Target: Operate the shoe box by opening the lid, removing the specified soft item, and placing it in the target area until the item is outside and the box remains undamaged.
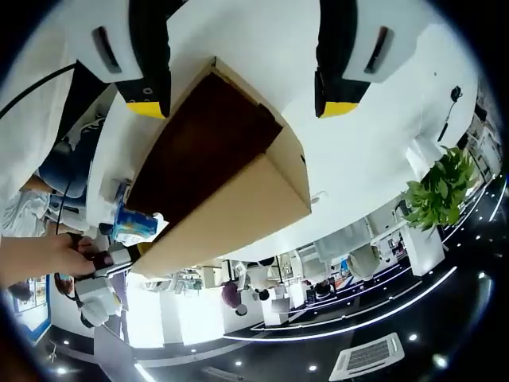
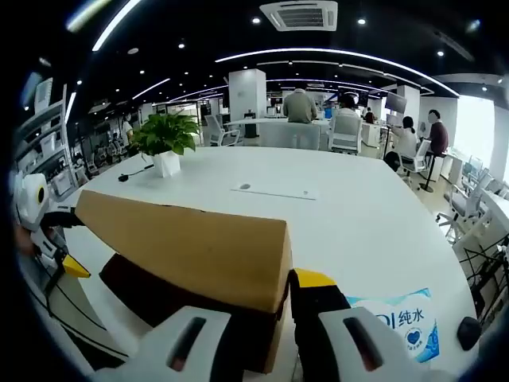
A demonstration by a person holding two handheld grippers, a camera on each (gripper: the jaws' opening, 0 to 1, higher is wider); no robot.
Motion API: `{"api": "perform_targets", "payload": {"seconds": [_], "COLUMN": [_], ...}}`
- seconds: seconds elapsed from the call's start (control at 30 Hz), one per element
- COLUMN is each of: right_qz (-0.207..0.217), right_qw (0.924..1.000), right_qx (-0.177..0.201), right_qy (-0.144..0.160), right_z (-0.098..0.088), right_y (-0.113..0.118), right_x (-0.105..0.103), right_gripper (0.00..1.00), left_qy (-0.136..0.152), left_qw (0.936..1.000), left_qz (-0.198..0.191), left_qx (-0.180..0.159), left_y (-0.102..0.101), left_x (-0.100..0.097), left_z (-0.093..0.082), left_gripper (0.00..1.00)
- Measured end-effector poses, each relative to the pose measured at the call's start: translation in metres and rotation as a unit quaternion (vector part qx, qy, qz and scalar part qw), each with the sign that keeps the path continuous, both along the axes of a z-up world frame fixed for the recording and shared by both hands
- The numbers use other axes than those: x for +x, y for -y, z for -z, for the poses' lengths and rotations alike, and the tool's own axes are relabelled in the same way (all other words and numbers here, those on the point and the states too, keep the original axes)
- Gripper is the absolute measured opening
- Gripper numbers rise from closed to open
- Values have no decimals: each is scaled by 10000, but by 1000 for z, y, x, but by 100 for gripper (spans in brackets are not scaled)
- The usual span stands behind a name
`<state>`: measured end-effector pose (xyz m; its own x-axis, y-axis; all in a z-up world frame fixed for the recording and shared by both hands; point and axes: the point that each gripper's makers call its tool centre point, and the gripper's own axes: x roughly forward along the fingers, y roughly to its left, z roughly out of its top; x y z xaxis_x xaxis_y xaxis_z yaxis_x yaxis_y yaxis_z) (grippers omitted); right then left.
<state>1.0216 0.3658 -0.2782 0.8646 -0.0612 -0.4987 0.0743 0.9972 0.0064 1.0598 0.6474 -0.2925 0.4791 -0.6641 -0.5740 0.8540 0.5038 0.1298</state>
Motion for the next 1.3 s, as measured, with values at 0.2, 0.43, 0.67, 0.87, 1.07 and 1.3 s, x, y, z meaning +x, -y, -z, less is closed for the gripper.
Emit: {"api": "perform_targets", "payload": {"seconds": [0.2,0.43,0.67,0.87,1.07,1.3], "right_qz": [-138,-350,-544,-669,-595,-587], "right_qw": [9999,9990,9971,9958,9972,9971], "right_qx": [-56,-92,-360,-496,-109,23], "right_qy": [-85,-266,-398,-386,-450,-484], "right_z": [3,19,27,29,38,38], "right_y": [-4,-12,-16,-19,-22,-25], "right_x": [-4,-16,-23,-30,-33,-32], "right_gripper": [17,23,24,26,28,28], "left_qy": [-8,66,-91,-46,33,475], "left_qw": [9999,9997,9996,10000,9999,9979], "left_qz": [-85,-83,-93,-5,37,125], "left_qx": [-92,-227,-232,-60,151,428], "left_y": [3,8,8,10,8,9], "left_x": [-5,-15,-19,-21,-22,-20], "left_z": [-9,-15,-10,-5,10,18], "left_gripper": [67,65,62,61,61,59]}}
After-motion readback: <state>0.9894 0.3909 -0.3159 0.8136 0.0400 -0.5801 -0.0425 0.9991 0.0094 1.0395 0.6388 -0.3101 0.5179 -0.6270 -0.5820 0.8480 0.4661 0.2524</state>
